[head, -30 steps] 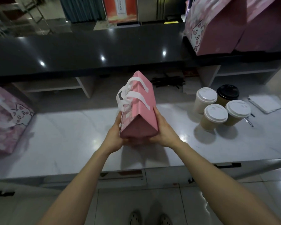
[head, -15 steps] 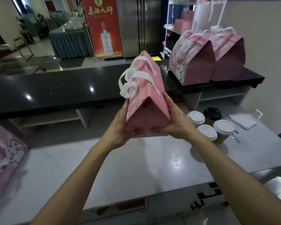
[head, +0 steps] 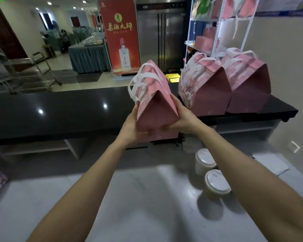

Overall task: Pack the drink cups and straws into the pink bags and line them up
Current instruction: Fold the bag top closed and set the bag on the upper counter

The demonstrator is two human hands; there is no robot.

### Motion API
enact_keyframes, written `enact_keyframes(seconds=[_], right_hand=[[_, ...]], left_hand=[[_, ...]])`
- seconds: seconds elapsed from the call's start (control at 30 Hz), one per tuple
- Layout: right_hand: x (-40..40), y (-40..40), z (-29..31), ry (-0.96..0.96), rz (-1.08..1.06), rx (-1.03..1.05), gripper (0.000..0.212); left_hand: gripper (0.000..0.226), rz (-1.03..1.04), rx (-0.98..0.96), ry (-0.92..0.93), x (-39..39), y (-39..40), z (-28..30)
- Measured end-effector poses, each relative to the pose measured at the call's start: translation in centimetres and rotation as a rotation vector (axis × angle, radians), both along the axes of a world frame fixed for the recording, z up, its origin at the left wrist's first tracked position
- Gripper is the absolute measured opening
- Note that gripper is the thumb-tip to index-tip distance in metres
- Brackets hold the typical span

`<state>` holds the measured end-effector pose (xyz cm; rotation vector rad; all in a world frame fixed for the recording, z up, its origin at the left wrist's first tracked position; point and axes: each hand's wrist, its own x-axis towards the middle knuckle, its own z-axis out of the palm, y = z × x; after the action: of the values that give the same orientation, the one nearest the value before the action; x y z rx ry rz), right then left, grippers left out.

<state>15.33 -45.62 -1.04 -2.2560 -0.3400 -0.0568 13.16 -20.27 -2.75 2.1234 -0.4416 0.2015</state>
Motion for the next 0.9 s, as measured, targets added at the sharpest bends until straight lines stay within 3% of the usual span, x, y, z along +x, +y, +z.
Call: enact_keyframes(seconds=[0.13,0.27,0.37,0.63,0.9], right_hand=[[0.1,-2.0,-1.4,0.039,-0.059,-0.027,0.155],[-2.8,-4.3,-3.4,0.05,-0.15,-0.344,0.118],[-5.0,-4.2,-6.2,0.155,0.003,-0.526,0.1],[-6.1,-1.7,-11.3,0.3,0.123,-0.638,0.084],[-6.0,-2.2,-13.2,0.336,0.111,-0.617,0.087]], left_hand=[[0.134,0.04,-0.028,0.013,1.6,-1.0,-0.7],[0.134,0.083,-0.054,0.057,3.4,-1.9,-0.3],[0.137,0.092,-0.034,0.085,5.2,-2.7,-0.1],[0.136,0.078,-0.03,0.114,9.7,-5.0,-0.3],[0.138,0.07,0.021,0.124,11.4,-6.3,-0.4]])
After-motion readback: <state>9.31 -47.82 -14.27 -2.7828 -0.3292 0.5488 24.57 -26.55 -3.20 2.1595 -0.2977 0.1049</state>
